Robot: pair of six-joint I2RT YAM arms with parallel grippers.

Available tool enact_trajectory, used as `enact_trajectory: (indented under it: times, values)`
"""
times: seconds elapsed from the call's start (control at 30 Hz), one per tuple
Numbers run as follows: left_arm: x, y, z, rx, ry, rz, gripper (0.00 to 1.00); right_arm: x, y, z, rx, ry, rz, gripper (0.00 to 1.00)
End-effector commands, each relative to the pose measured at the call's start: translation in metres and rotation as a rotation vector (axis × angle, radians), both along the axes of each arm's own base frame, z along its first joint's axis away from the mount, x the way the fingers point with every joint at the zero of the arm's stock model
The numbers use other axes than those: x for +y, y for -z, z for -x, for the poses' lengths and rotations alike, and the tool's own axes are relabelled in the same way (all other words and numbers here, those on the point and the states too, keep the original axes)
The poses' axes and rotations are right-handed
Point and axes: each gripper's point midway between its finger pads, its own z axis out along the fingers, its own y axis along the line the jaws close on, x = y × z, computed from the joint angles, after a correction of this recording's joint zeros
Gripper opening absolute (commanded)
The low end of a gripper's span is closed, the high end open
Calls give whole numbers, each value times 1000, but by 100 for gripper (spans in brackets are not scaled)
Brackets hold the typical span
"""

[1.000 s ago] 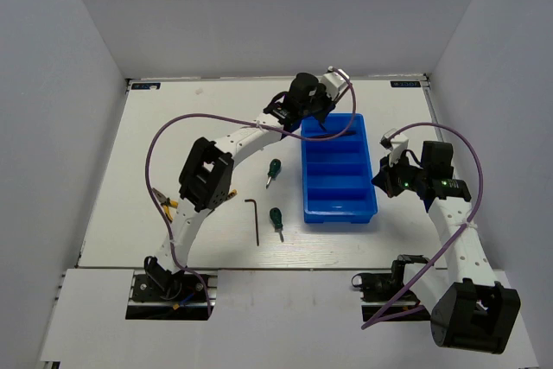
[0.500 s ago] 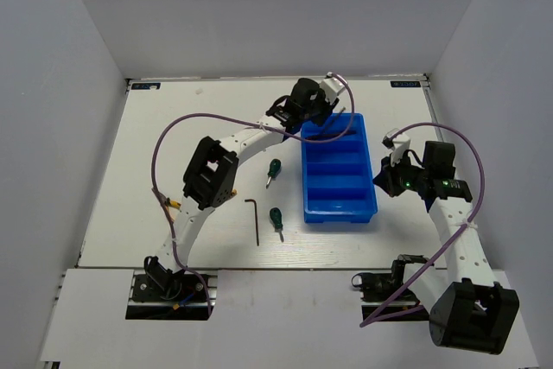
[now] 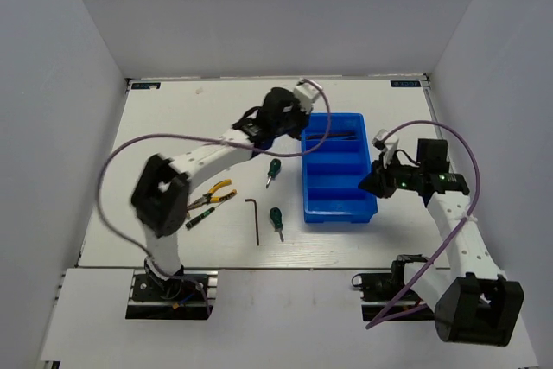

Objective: Sort the tools into containers

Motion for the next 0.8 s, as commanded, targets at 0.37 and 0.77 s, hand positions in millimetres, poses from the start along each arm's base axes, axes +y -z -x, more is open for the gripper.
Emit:
enact_trajectory:
  times: [0.37, 0.77]
  values:
    - [173, 56, 184, 591, -431, -7, 41, 109, -52, -50, 75, -109, 9, 20]
    - [297, -51, 182, 91, -878, 162, 84, 246, -10, -12, 335, -195, 245, 22]
